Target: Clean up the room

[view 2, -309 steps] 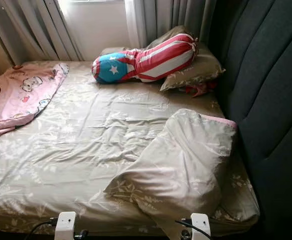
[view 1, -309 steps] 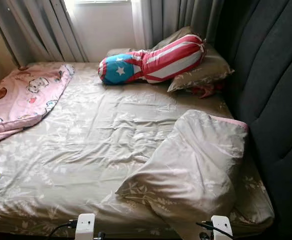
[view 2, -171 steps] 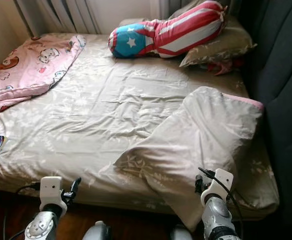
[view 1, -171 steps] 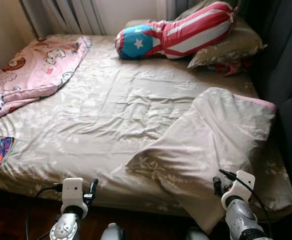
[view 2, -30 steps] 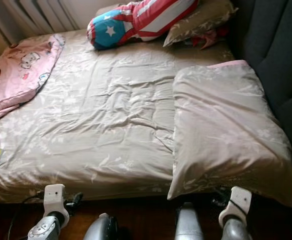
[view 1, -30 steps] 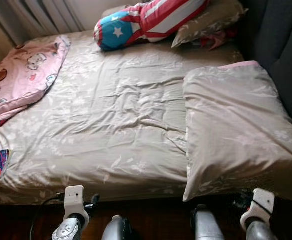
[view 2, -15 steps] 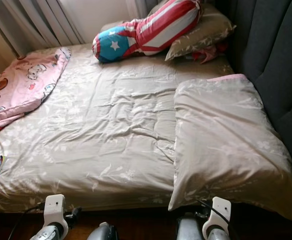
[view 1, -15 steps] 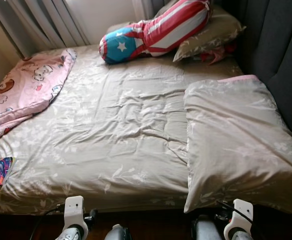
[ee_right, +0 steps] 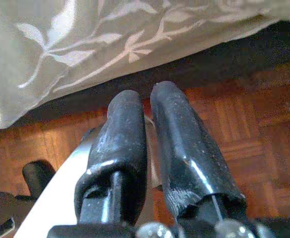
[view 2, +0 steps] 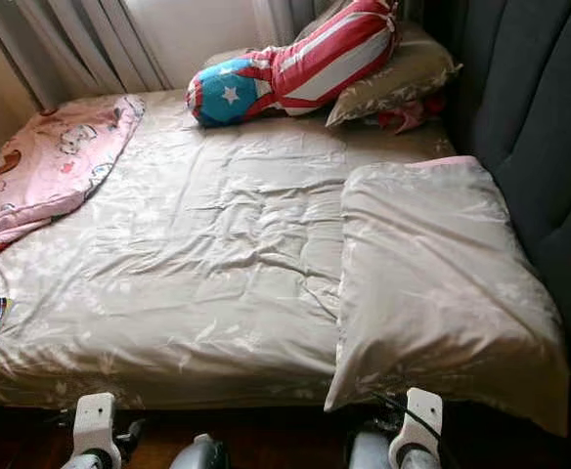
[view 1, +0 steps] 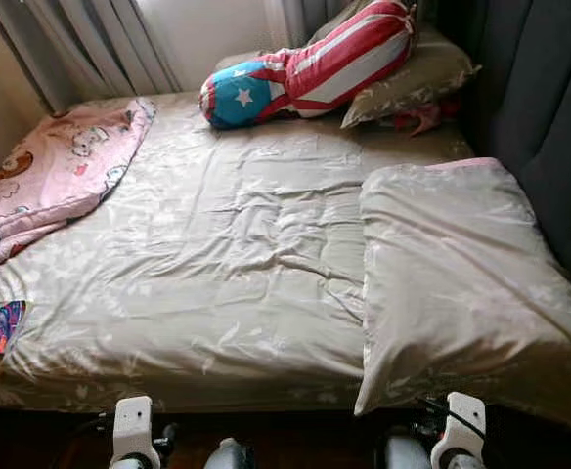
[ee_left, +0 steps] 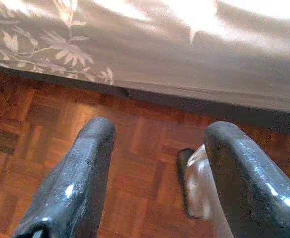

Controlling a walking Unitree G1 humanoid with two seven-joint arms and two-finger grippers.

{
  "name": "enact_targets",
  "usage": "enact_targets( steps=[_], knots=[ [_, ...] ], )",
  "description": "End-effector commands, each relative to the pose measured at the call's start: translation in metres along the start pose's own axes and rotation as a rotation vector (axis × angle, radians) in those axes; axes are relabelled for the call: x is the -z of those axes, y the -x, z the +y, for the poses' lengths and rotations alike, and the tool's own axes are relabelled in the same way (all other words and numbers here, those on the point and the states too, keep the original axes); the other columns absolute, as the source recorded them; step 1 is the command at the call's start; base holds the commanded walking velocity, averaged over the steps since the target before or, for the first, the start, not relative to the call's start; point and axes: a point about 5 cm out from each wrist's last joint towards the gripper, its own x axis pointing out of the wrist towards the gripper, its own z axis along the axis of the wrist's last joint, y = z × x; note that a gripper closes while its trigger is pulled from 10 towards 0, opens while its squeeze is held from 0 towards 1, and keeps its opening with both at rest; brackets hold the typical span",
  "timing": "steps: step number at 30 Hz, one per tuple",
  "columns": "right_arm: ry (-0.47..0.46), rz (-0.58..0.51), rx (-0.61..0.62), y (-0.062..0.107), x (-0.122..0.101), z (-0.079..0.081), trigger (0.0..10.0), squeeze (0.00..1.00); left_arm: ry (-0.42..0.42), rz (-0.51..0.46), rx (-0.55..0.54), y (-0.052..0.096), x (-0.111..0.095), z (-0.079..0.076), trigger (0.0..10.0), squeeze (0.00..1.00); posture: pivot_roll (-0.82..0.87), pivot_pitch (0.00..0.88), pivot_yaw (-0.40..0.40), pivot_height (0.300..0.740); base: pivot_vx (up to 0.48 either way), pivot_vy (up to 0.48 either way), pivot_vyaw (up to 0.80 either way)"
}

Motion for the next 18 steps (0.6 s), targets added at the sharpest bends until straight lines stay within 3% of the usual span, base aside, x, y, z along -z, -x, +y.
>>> enact_targets(
  steps=[1,13,18],
  knots=[
    [0.016,0.012,-0.019,-0.001,0.0,0.005,10.0,0.0,-0.014,0.034,-0.019,0.003,0.009,0.003,10.0,0.0,-0.2,0.056,0.1,0.733,0.0,0.0,0.0],
    [0.108,0.032,-0.036,-0.002,-0.004,-0.002,10.0,0.0,0.013,0.086,-0.011,0.004,0.023,-0.022,10.0,0.0,-0.19,0.01,0.03,0.74,0.0,0.0,0.0],
    [0.117,0.012,-0.03,-0.003,-0.012,-0.008,10.0,0.0,0.026,0.097,-0.016,0.005,0.026,-0.019,10.0,0.0,-0.2,0.0,0.003,0.74,0.0,0.0,0.0]
  ],
)
